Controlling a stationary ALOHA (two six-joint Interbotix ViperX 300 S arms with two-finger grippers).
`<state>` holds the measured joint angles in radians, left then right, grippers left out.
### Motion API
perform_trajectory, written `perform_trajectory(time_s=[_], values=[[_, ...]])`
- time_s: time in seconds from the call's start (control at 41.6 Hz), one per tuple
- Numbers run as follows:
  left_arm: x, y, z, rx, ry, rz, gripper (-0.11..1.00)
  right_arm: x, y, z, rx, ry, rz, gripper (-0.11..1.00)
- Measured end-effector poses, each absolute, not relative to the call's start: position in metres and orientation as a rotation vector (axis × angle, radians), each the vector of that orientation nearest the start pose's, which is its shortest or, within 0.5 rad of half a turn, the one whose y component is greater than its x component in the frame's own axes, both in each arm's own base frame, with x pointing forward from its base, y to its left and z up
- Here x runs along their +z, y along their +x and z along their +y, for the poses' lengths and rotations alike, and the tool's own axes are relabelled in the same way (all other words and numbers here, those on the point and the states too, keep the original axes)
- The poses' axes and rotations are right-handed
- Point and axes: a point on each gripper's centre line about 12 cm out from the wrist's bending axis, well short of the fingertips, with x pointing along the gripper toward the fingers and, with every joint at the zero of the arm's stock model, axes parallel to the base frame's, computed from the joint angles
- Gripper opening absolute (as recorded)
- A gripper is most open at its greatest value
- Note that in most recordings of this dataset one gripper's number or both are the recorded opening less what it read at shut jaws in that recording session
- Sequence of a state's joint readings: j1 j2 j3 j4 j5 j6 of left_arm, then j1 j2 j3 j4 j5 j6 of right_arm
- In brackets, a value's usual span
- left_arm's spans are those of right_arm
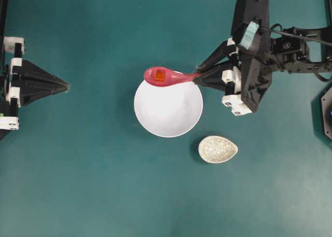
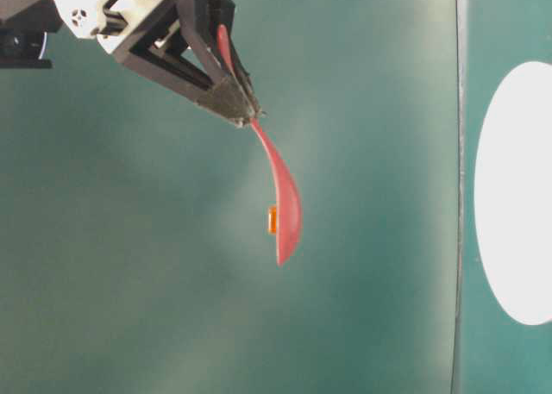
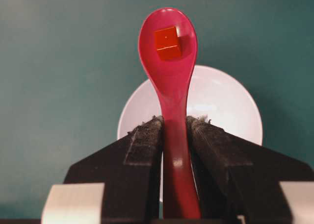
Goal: Grip the spoon and scoop the red block from the bowl with right arm.
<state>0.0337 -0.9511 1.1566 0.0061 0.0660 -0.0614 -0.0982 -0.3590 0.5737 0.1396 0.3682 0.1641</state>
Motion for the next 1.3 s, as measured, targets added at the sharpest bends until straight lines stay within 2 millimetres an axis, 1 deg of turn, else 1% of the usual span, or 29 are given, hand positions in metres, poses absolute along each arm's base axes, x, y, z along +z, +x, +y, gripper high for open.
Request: perform_trajectory(time_s=[0.216,0.433,1.298], values=[[0.257,0.198,0.007,0.041,-0.059,0.272,0.0,0.304,0.337,-0.027,-0.13,0.322,0.556,0.24],[0.257,0.198,0.007,0.041,-0.059,0.269,0.0,0.303,0.332,-0.027,-0.131,0.325,0.557,0.24],[0.257,0.198,0.007,0.041,-0.059,0.27,0.0,0.302,0.331,-0.027,-0.132,0.325,0.559,0.24]])
